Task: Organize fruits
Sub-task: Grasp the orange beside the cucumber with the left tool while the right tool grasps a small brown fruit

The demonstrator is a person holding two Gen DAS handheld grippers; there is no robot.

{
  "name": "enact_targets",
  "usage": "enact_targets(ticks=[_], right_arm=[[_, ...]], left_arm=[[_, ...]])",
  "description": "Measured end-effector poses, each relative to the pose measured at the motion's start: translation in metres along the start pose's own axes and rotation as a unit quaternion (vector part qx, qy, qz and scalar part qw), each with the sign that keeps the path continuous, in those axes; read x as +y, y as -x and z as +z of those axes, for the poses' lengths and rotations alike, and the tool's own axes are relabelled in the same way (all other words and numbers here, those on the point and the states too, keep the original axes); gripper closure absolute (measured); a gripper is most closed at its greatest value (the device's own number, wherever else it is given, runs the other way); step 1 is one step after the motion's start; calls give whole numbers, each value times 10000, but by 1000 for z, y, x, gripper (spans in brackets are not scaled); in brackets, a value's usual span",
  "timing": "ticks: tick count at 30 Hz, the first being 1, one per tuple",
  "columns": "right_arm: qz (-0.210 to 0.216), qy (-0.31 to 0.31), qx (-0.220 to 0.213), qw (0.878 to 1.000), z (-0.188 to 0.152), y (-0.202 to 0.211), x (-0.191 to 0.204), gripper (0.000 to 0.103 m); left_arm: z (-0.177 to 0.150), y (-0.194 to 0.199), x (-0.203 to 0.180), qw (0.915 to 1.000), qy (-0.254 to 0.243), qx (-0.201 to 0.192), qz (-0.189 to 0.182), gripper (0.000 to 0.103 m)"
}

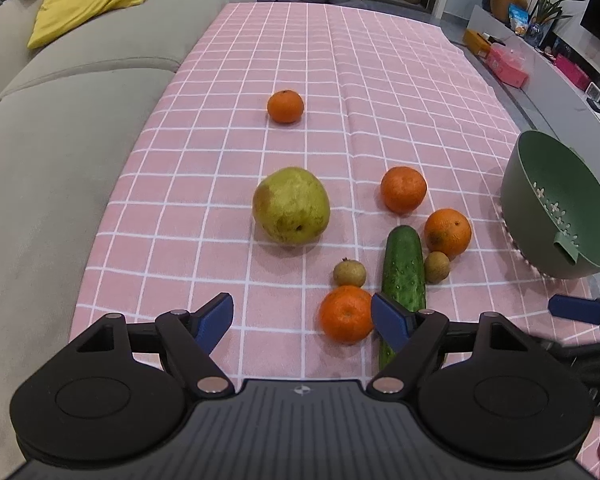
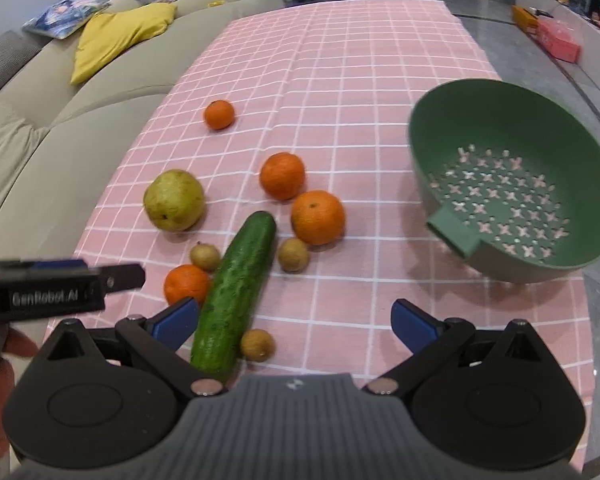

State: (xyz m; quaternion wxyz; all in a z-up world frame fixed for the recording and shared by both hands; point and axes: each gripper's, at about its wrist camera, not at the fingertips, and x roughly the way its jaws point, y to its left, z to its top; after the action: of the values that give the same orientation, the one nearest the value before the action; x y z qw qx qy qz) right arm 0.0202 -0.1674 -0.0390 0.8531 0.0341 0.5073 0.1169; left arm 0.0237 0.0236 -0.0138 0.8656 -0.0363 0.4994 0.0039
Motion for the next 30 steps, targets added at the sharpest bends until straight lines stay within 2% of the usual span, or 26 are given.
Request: enact_targets(ticks=[2, 4, 7, 10, 14, 16, 23, 25, 30], right_arm=[[-68, 208, 74, 9997, -4, -4, 8, 9], [-184, 454, 200, 9986, -8, -9, 14, 21], [-229, 563, 284, 9977, -9, -13, 14, 31], [-112, 390, 274, 9988, -8, -15, 9, 33], [38, 418, 369, 9984, -9, -22, 12, 43], [49, 574, 464, 9973, -12, -27, 16, 52], [181, 557, 601, 9965, -14, -38, 16, 57], [194, 581, 654, 9960, -15, -42, 17, 61], [322, 519, 653, 9960, -14, -43, 13, 64]], left_arm=[[1, -1, 3, 10000, 59, 25, -73, 11], [-1, -2, 5, 9997, 102, 75, -205, 11], [-3, -5, 4, 9998, -43, 73, -185, 11], [-4, -13, 7, 9999, -68, 90, -129, 11], [-5, -26, 11, 9987, 90, 234, -441, 20], [-6, -29, 9, 9982, 37, 266, -533, 25], [-7, -34, 8, 9960, 148, 292, -833, 25], [-7, -37, 9, 9958, 183, 315, -846, 25], [-7, -40, 11, 9953, 243, 318, -878, 25]])
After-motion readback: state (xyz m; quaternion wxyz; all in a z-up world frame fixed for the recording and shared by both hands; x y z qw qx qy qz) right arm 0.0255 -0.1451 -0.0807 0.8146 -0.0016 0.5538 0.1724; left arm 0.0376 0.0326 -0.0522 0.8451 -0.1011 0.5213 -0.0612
